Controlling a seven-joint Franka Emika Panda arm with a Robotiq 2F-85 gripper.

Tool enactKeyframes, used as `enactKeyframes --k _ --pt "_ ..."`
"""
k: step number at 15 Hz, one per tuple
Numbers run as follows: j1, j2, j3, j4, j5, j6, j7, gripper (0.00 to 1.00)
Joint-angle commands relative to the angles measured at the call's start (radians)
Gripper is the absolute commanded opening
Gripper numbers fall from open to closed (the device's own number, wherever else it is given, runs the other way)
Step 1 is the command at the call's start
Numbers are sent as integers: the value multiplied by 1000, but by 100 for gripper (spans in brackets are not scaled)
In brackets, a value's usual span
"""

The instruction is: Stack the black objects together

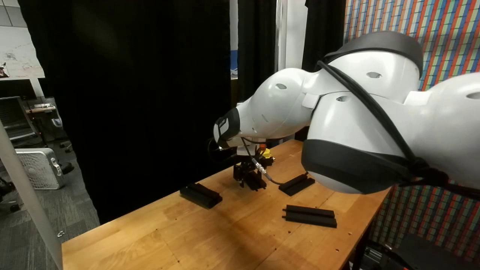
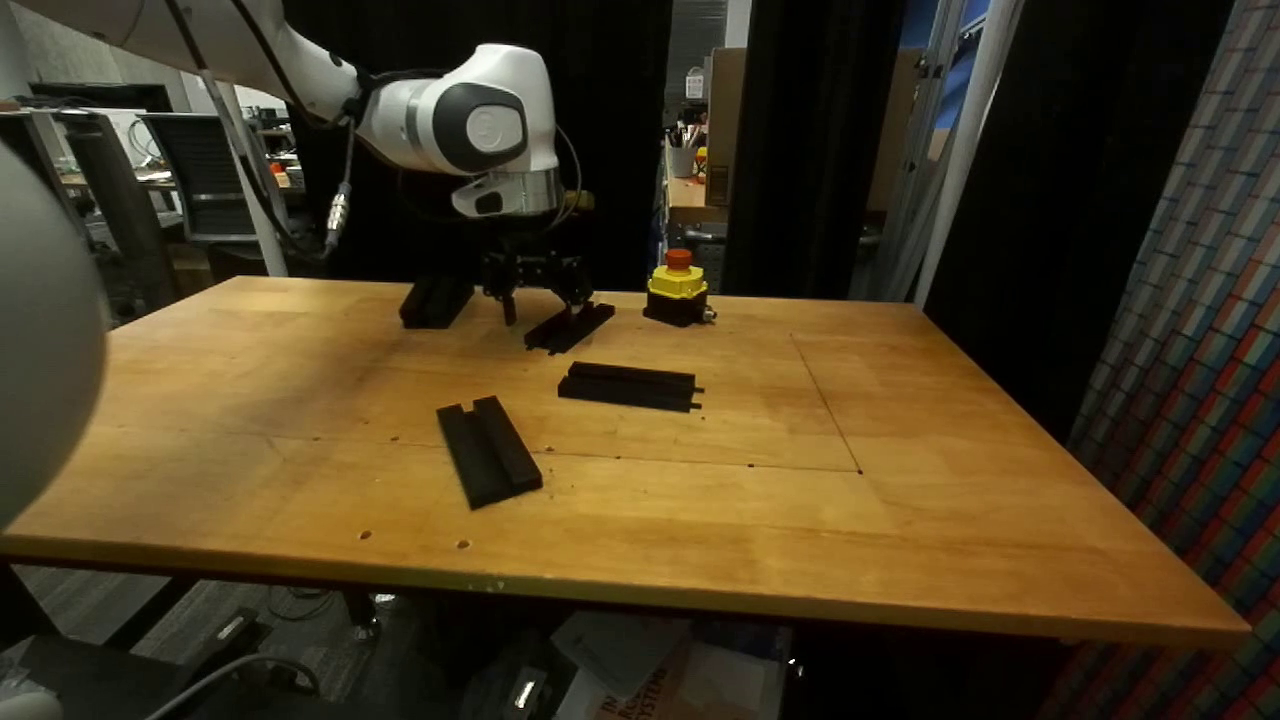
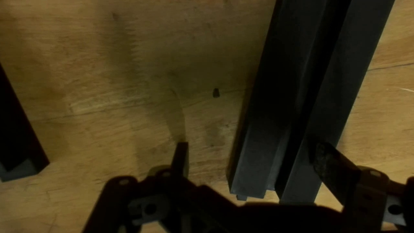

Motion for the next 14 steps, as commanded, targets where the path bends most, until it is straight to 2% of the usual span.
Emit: enactKeyframes --k 1,14 --pt "-19 17 2 26 9 12 29 100" --pt "-16 14 -24 18 -6 11 27 100"
